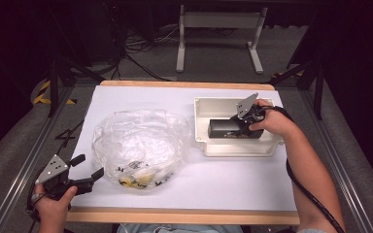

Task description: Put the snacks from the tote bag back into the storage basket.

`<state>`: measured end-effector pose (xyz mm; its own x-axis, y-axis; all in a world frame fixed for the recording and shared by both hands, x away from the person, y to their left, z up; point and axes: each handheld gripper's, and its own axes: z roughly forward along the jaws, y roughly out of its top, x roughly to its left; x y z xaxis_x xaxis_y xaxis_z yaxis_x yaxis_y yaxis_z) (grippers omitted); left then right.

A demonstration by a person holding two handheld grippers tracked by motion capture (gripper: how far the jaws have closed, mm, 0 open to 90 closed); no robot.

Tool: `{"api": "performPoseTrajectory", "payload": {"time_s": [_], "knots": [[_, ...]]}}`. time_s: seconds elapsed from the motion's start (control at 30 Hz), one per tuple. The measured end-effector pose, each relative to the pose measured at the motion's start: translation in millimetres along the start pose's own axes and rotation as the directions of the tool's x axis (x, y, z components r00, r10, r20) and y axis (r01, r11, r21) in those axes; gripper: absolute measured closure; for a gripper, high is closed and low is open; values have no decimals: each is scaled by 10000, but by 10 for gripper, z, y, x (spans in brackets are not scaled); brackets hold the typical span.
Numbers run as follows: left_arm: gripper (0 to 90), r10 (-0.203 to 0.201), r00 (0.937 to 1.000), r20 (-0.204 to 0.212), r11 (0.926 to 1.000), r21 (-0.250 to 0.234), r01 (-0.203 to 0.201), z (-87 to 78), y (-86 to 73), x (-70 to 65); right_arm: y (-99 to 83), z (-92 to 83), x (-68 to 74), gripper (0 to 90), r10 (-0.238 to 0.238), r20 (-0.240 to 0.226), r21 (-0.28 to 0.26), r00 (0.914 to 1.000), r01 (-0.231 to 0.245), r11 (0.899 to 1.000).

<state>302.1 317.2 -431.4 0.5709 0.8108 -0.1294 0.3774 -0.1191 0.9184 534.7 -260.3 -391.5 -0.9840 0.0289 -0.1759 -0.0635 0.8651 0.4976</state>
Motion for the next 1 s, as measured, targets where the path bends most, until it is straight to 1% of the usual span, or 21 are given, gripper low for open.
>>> {"api": "performPoseTrajectory", "payload": {"time_s": [0.03,0.1,0.13,0.17,0.2,0.23,0.27,0.3,0.4,0.47,0.5,0.57,0.67,0.7,0.73,0.77,0.83,0.87,0.9,0.93,1.0], "knots": [[116,0,10000,0,10000,0,0,0,0,0,0,0,0,350,0,0,0,10000,0,10000],[115,4,10000,9,10000,2,-4,-1,1,1,12,-24,10,293,293,133,-285,9995,-289,9992],[115,7,10000,8,10000,7,-7,0,2,2,22,-41,18,241,546,220,-326,9983,-539,9980],[116,5,10000,11,10000,7,-5,3,2,3,30,-60,29,229,877,298,-475,9957,-863,9951],[115,29,10000,16,10000,22,-29,4,4,4,43,-87,41,229,1062,348,-582,9937,-1041,9929],[115,31,10000,20,10000,29,-31,5,4,3,74,-161,67,185,1584,604,-899,9855,-1527,9842],[115,32,10000,23,10000,29,-32,5,3,3,89,-194,80,177,1834,708,-1026,9805,-1757,9791],[115,25,10000,34,10000,32,-25,5,2,4,89,-194,80,177,1834,708,-1026,9805,-1757,9791],[115,-1,10000,28,10000,-10,1,1,4,3,172,-359,153,153,2229,1271,-1589,9665,-2020,9664],[115,-1,10000,43,10000,-17,1,0,4,2,234,-462,224,149,2682,1528,-2119,9512,-2336,9490],[115,-21,10000,48,10000,-27,21,2,6,1,268,-513,264,147,2820,1672,-2366,9447,-2392,9417],[115,12,10000,61,10000,2,-12,5,7,2,343,-618,367,142,3130,1711,-2850,9342,-2571,9234],[115,-7,10000,77,10000,-23,7,7,12,-2,419,-719,482,127,3229,1889,-3194,9274,-2529,9133],[115,18,10000,84,10000,-23,-18,7,14,-3,446,-755,535,124,3440,1917,-3314,9192,-2693,9042],[115,18,10000,84,10000,-23,-18,7,14,-3,446,-755,535,124,3440,1917,-3314,9192,-2693,9042],[115,22,10000,85,10000,-30,-22,9,15,-6,468,-780,578,119,3542,1940,-3437,9148,-2748,8980],[115,-3,10000,82,10000,-54,4,8,18,-6,503,-823,684,120,3940,1895,-3670,8994,-3073,8780],[115,-16,10000,78,10000,-55,17,10,17,-5,518,-846,760,121,3922,2055,-3747,8967,-2981,8779],[115,-22,10000,86,10000,-39,22,13,16,-4,526,-859,810,121,3971,2090,-3822,8936,-2992,8743],[115,-26,10000,89,10000,-28,26,14,15,-6,531,-871,871,120,4090,2055,-3903,8891,-3088,8674],[115,-12,10000,96,10000,-27,12,17,17,-11,538,-881,971,120,4185,2147,-3965,8825,-3128,8631]]}}
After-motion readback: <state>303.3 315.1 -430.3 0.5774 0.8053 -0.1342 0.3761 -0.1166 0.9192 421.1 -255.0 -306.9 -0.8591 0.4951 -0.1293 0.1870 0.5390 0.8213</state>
